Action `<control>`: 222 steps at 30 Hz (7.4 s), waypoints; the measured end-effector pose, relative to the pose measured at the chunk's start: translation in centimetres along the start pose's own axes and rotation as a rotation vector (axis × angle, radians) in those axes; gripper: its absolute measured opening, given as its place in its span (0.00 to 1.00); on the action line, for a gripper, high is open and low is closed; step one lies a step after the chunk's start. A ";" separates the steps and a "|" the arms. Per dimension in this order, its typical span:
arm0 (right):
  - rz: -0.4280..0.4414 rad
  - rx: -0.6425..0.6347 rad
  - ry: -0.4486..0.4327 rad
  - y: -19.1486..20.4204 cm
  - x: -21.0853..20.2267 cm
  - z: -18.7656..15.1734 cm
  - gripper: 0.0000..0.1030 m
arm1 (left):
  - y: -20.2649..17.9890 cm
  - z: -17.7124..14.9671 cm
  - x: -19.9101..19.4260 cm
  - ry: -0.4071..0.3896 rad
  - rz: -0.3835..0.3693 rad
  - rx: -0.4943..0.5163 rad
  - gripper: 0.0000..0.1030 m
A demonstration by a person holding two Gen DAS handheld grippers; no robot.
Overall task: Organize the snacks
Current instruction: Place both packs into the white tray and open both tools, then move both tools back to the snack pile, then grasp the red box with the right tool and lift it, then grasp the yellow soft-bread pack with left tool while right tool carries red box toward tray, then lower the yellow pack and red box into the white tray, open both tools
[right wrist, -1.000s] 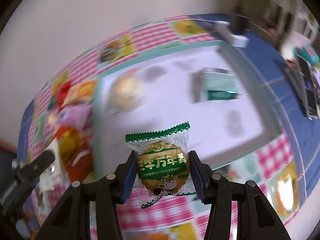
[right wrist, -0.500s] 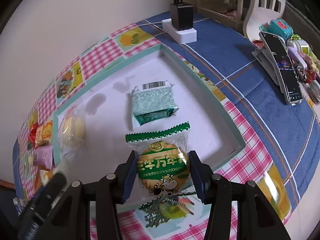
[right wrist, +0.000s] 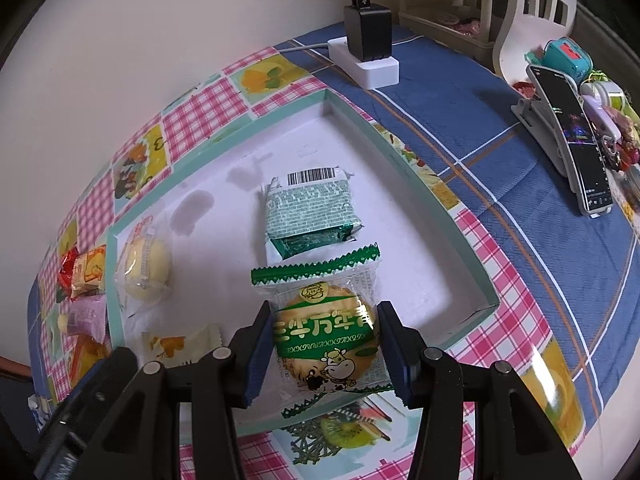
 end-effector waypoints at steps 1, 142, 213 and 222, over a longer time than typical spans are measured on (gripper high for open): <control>0.001 -0.005 0.002 0.0 0.1 0.0 0.52 | 0.2 0.1 -0.1 -0.003 0.008 -0.007 0.68; 0.292 -0.596 0.070 21.9 -3.3 -7.1 0.63 | 20.3 2.3 -1.3 0.069 0.277 -0.466 0.98; 0.113 0.000 0.086 3.7 1.4 3.4 0.64 | -2.8 0.9 4.0 0.094 0.012 0.107 0.74; 0.119 -0.016 0.088 4.1 1.3 3.3 0.65 | -2.7 1.0 3.6 0.084 0.017 0.105 0.77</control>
Point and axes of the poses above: each gripper's, at about its wrist camera, not at the fingertips, and x roughly the way its jaws point, y to its left, z to its top, the point moved 3 cm from there along x, roughly the way its jaws point, and after that the axes turned 10 degrees about -y, right-handed, at the moved point
